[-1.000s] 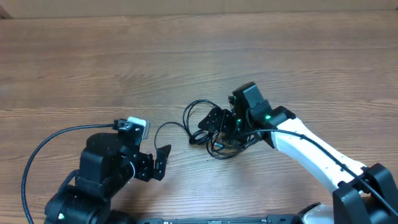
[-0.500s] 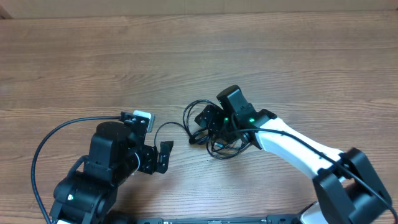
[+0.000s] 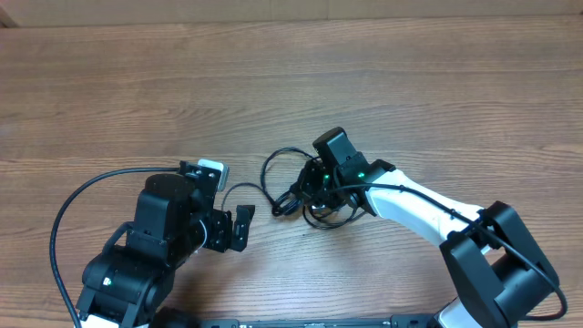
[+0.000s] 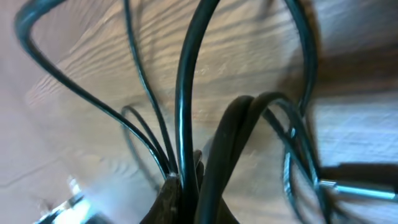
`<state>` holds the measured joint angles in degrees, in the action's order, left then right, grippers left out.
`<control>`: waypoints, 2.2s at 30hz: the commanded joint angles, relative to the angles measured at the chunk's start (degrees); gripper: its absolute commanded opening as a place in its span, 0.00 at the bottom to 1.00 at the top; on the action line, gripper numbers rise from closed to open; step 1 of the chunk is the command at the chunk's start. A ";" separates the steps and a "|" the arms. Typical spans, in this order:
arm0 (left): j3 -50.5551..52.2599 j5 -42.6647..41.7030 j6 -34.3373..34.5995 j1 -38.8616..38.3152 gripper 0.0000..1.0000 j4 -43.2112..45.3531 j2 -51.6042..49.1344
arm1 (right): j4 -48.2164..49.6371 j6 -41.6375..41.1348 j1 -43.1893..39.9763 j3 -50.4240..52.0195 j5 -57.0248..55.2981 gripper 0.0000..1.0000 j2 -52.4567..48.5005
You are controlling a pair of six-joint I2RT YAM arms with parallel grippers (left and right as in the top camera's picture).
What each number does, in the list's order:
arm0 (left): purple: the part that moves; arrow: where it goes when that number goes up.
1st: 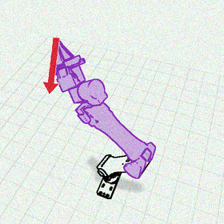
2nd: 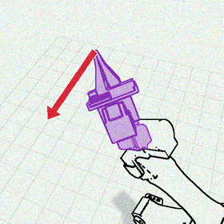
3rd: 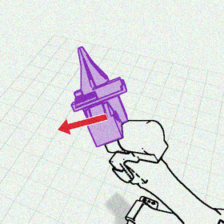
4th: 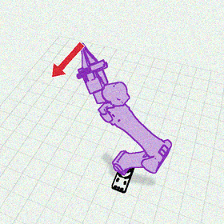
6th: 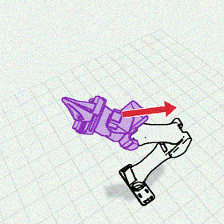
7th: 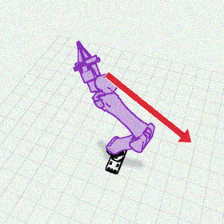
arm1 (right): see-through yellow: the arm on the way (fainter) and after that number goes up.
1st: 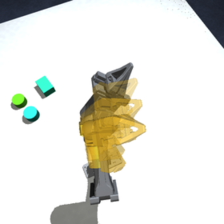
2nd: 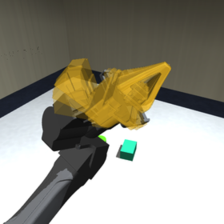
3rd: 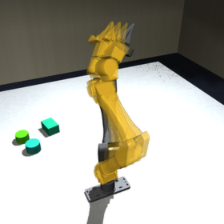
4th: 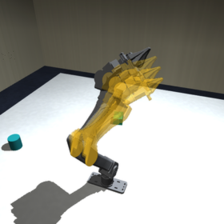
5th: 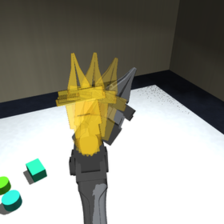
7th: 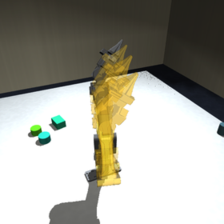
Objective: Untangle cables
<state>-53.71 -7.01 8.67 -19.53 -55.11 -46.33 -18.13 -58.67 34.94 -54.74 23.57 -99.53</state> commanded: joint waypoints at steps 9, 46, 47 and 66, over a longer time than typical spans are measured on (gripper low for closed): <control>0.37 -4.20 10.51 -0.37 1.00 5.64 -0.11 | 8.98 -23.78 -14.88 -4.70 31.08 0.04 12.09; 0.37 -13.49 7.41 -0.37 1.00 34.40 -6.88 | 43.25 -65.18 -17.27 -4.92 52.04 0.04 12.09; 0.37 -13.09 7.17 -0.37 1.00 34.80 -6.93 | 43.36 -65.18 -17.25 -4.92 52.43 0.04 12.09; 0.37 -11.08 9.18 -0.37 0.98 42.84 -9.25 | 43.78 -64.35 -13.03 -4.92 53.57 0.04 12.09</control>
<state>-53.60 -18.37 16.36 -19.53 -13.45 -54.00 25.10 -115.94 19.22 -58.41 75.66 -88.25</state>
